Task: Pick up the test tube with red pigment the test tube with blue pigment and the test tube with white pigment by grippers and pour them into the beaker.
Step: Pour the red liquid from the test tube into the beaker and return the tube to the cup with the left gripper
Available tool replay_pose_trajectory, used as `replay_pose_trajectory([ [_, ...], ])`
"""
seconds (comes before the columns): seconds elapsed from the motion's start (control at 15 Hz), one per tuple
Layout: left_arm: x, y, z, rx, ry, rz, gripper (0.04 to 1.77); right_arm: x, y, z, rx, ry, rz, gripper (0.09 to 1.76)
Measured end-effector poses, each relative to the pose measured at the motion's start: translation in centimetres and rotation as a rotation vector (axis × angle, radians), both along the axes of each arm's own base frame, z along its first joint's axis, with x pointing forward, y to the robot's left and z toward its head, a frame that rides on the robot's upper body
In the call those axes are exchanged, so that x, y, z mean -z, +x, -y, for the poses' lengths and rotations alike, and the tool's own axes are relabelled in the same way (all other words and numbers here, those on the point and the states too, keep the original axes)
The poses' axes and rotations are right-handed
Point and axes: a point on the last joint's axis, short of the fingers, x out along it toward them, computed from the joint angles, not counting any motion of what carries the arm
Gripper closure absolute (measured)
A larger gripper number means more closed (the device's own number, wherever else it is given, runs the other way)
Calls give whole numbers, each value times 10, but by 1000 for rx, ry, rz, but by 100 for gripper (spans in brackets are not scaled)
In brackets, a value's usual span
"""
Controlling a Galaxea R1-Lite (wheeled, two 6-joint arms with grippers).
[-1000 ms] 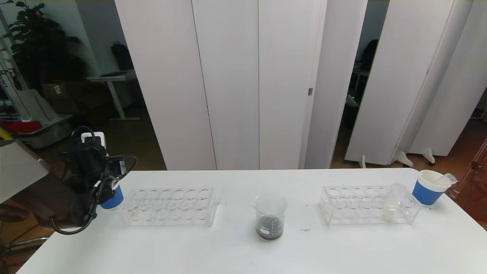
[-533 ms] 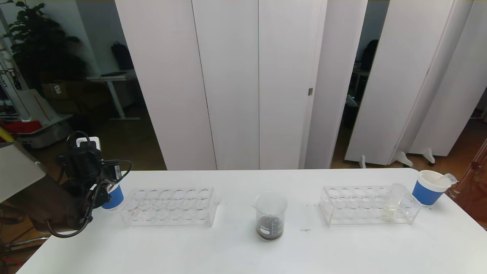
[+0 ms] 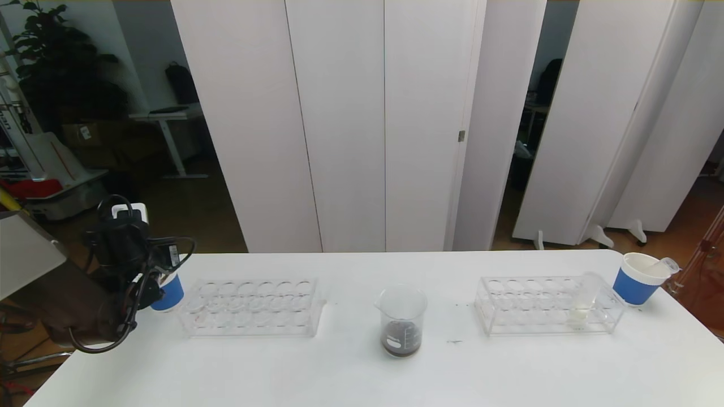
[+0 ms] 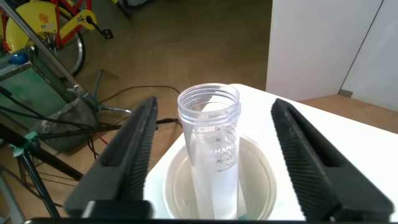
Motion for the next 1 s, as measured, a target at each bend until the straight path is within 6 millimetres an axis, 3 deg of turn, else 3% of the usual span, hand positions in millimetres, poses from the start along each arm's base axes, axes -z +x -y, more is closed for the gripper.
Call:
replay_pose_trajectory([
  [0.07, 0, 0, 0, 0, 1, 1, 17, 0, 0, 0, 0, 0, 0, 10],
  [0.13, -1, 0, 0, 0, 1, 2, 6, 0, 0, 0, 0, 0, 0, 10],
  [0.67, -6, -1, 1, 4, 11, 7, 6, 0, 0, 0, 0, 0, 0, 10],
  [1.0, -23, -6, 2, 12, 18, 42, 6, 0, 0, 0, 0, 0, 0, 10],
])
